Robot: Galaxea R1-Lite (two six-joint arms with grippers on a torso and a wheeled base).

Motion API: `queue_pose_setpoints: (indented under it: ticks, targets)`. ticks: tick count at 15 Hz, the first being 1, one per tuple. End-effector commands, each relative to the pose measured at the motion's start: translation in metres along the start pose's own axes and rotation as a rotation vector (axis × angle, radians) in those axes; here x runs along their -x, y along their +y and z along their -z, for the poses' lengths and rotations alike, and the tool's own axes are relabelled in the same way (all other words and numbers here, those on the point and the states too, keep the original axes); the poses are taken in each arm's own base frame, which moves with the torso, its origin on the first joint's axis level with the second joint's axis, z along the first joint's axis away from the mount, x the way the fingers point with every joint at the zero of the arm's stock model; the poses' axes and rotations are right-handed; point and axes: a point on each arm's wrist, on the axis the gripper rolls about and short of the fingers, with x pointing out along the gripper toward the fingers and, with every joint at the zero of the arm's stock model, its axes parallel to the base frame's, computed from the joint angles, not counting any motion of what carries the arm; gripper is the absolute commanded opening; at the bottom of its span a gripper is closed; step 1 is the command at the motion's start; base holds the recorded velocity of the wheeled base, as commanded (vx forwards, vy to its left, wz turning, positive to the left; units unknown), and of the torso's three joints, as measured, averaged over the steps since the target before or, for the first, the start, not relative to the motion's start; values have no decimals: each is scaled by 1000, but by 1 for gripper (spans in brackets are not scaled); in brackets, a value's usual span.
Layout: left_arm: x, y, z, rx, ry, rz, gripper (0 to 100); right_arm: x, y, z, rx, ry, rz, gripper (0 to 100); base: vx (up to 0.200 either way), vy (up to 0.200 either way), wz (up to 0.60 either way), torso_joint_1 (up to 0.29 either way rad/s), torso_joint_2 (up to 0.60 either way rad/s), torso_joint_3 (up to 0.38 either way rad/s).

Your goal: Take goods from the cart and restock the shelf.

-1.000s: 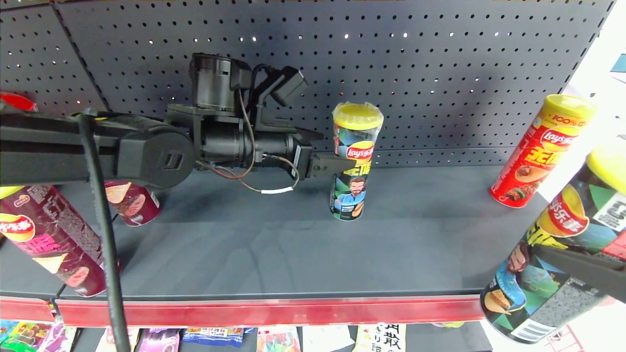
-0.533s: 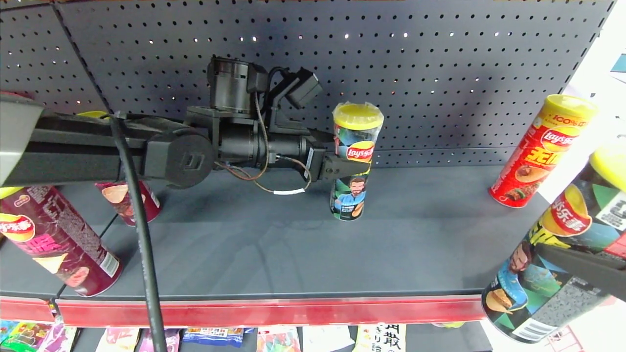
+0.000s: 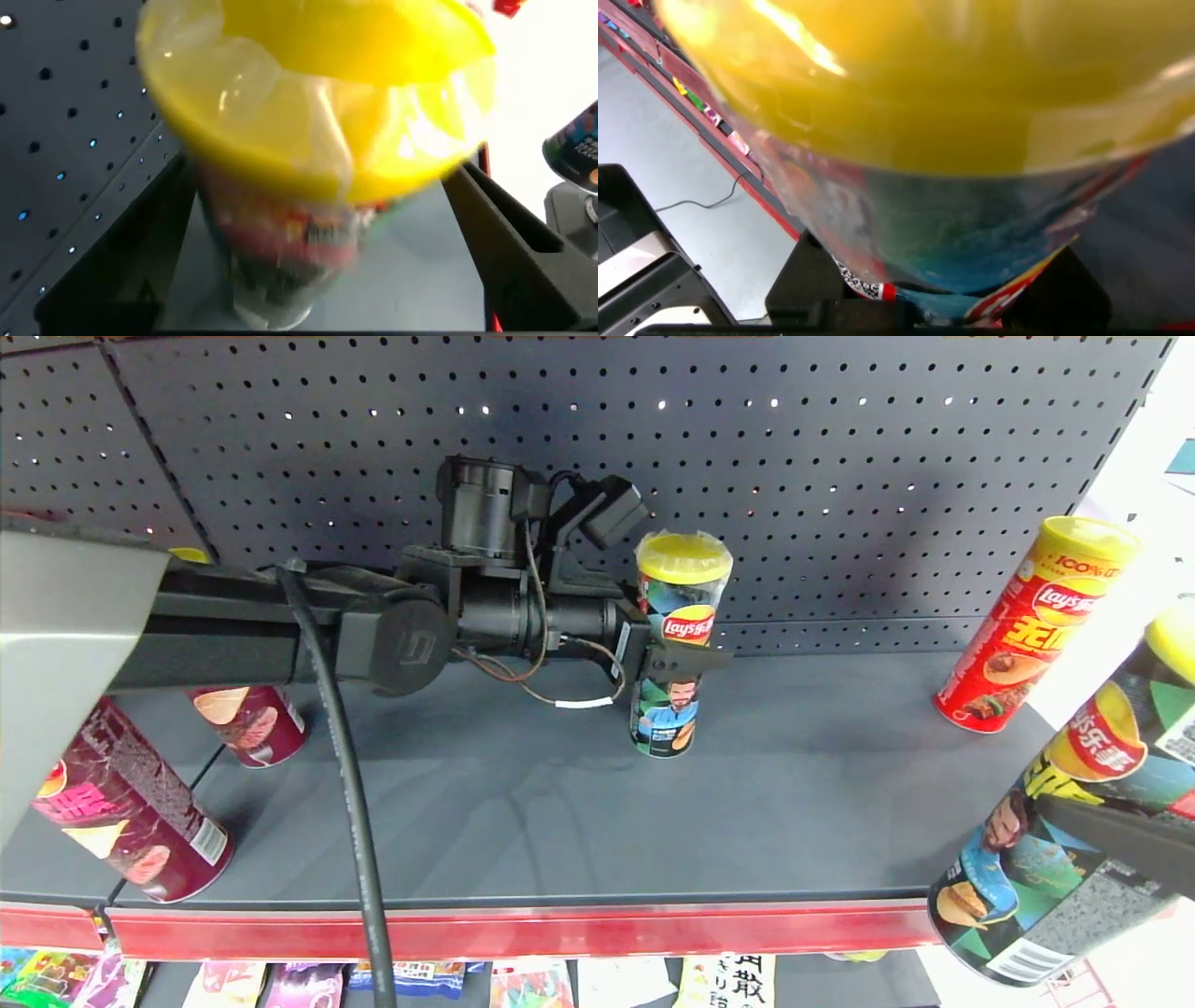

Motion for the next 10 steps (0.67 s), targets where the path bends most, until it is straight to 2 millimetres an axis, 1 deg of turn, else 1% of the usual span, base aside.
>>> queue_pose_setpoints:
  ticks: [1,2,3,8,10]
  targets:
    - [-7,1,4,3,6,4,100,1,0,0,1,-5,7,0,0,0,0,0,0,0]
    - [-11,4,4,-8,-8,-3,100,1,0,0,1,-5,7,0,0,0,0,0,0,0]
    - [-13,6,3,-17,-20,-5,0,1,0,0,1,-4,7,0,0,0,0,0,0,0]
    - [-13,6,5,-14,-16,-4,0,1,0,2,-5,2,7,0,0,0,0,0,0,0]
    - [-7,2,5,-7,-8,-5,0,1,0,2,-6,2,7,0,0,0,0,0,0,0]
